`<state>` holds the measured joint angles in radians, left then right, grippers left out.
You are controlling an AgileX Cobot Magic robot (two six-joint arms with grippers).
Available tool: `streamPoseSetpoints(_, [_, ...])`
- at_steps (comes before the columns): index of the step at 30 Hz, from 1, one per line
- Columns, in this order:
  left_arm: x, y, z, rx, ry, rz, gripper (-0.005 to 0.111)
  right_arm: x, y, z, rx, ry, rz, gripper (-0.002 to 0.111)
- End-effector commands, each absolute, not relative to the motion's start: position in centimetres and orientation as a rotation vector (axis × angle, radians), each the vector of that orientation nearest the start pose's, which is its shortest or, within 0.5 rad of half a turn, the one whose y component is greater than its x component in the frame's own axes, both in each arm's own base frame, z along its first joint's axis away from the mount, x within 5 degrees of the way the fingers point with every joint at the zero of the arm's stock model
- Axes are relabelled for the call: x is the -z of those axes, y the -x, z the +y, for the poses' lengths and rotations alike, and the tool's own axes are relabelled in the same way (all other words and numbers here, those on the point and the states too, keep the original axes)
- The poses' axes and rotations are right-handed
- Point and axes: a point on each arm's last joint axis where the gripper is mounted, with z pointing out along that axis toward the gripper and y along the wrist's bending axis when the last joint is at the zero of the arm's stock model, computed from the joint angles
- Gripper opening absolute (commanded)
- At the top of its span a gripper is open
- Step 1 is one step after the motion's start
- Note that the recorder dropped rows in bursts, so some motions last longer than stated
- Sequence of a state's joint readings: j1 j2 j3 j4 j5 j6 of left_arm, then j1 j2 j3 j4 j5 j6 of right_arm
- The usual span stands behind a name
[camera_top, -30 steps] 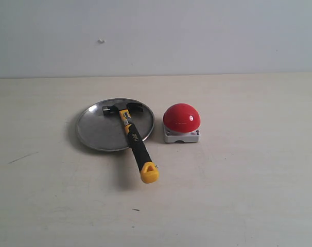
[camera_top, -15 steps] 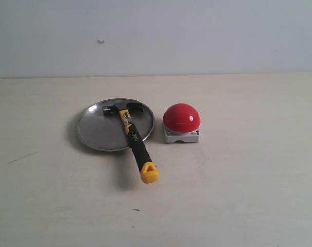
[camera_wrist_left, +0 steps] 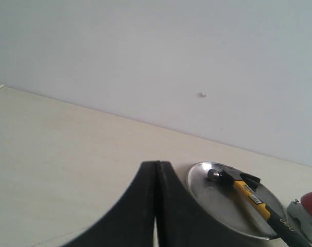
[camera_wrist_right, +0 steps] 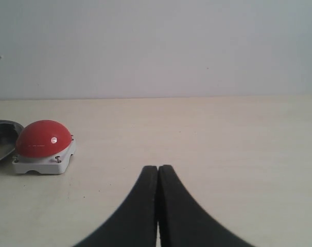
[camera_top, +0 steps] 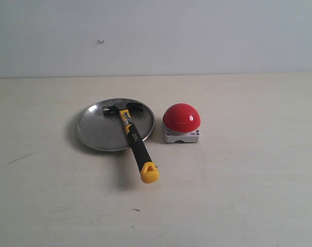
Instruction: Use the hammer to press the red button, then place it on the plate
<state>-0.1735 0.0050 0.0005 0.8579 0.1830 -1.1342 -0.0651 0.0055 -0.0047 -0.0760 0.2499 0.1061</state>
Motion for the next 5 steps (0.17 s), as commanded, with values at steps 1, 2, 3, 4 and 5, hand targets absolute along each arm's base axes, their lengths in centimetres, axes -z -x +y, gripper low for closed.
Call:
streamPoseSetpoints(1, [-20.22, -5.69, 0.31, 0.24, 0.198, 1.598, 0.0, -19.03, -5.5, -0.55, 0.044, -0.102, 1.734, 0.0])
streamPoseSetpoints(2, [-20.22, -5.69, 0.31, 0.24, 0.198, 1.598, 0.0, -19.03, -5.5, -0.55, 0.044, -0.102, 1.734, 0.0])
streamPoseSetpoints(3, [-20.22, -5.69, 0.31, 0.24, 0.198, 1.598, 0.0, -19.03, -5.5, -0.55, 0.044, -0.102, 1.734, 0.0])
streamPoseSetpoints(4, [-20.22, -5.69, 0.31, 0.24, 0.198, 1.598, 0.0, -19.03, -5.5, -0.55, 0.044, -0.102, 1.734, 0.0])
streamPoseSetpoints(5, [-20.22, -5.69, 0.31, 0.24, 0.198, 1.598, 0.0, -19.03, -5.5, -0.55, 0.044, -0.102, 1.734, 0.0])
